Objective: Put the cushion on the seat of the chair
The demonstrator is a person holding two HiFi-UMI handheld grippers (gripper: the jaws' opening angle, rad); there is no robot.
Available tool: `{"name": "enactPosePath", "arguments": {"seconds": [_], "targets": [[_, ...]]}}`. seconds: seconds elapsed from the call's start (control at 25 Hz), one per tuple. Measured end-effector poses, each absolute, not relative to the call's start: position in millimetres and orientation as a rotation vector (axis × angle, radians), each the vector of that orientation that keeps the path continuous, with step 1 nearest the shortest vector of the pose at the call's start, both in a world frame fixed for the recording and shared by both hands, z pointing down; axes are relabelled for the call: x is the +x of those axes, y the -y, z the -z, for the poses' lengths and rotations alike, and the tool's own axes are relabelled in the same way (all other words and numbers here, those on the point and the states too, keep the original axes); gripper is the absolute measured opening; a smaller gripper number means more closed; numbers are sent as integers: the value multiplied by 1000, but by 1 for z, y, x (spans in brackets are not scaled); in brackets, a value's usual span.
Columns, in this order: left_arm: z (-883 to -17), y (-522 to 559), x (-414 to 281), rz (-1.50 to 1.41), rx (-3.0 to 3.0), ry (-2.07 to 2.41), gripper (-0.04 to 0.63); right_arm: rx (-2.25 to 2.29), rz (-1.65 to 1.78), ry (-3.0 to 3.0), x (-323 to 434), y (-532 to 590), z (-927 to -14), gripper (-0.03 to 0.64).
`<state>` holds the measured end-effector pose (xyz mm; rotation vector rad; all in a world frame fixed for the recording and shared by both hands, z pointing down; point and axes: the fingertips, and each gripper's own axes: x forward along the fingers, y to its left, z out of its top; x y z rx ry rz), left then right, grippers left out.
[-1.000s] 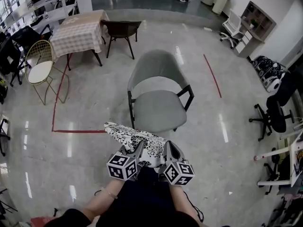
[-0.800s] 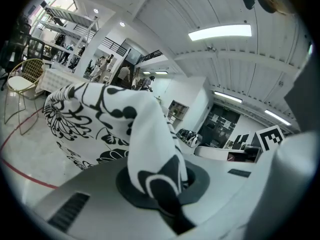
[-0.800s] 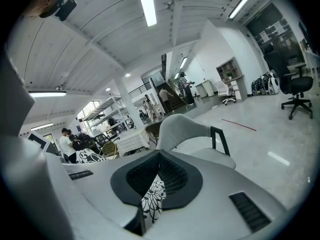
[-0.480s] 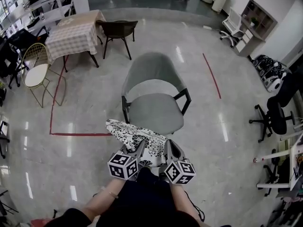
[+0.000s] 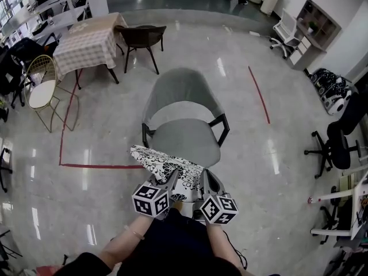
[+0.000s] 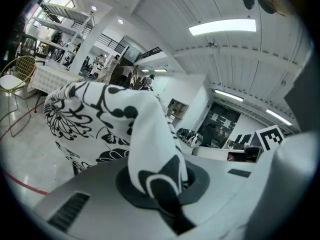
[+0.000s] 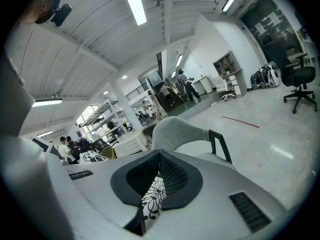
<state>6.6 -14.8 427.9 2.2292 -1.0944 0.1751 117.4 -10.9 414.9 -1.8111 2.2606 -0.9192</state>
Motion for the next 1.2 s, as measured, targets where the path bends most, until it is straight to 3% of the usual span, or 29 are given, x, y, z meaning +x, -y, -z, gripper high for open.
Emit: {"name": "enactPosePath", "arguments": {"seconds": [1.2], "targets": [[-428, 160, 70, -206, 2287, 940, 31, -1903, 845, -2299, 157, 129, -403, -9]]}}
